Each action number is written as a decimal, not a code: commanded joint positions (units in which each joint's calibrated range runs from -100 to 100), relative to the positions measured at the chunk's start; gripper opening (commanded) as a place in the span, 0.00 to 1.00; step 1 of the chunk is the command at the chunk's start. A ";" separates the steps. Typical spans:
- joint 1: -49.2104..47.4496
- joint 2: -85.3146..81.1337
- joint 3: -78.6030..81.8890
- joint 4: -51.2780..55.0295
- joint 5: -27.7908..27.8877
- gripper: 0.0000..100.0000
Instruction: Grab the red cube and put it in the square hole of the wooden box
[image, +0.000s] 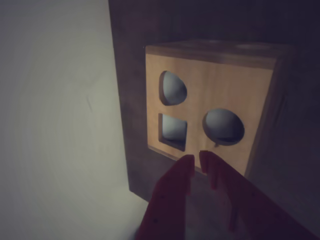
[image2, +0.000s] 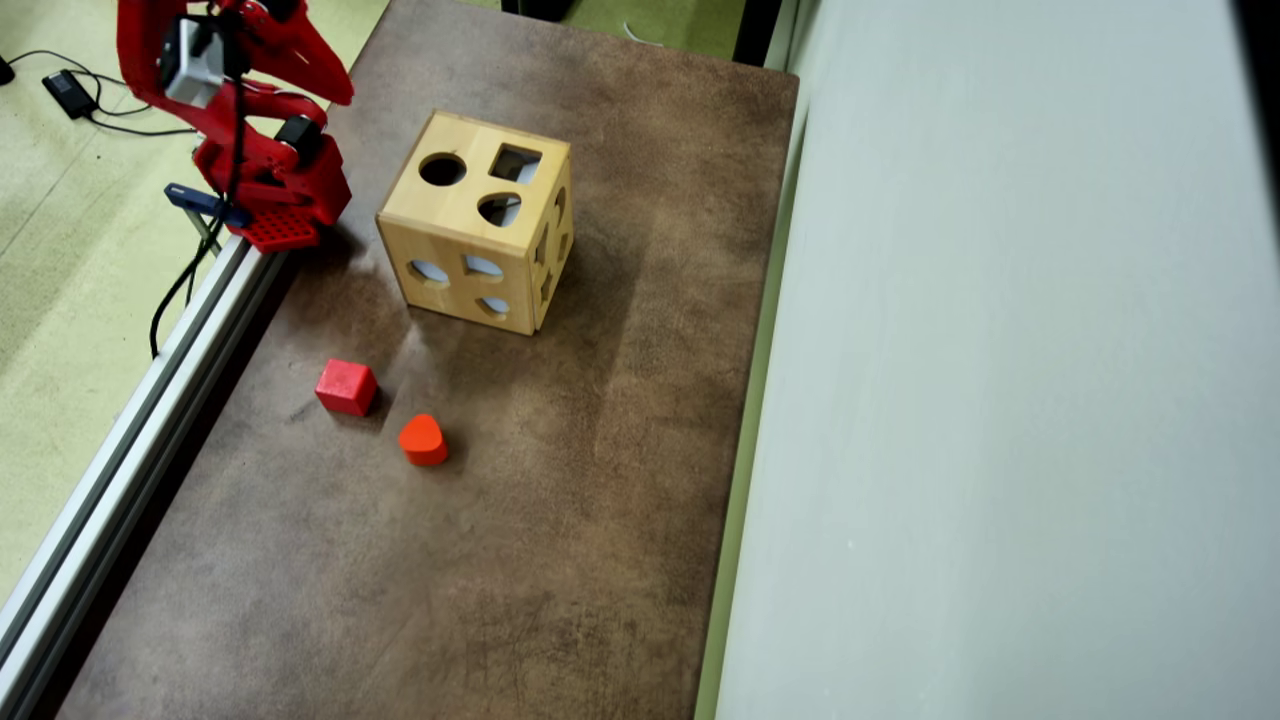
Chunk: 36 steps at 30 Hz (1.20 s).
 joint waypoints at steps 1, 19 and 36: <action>2.26 11.58 -11.77 0.17 1.90 0.03; 28.86 44.53 -12.13 0.17 22.66 0.03; 29.30 48.02 24.27 -19.29 23.64 0.03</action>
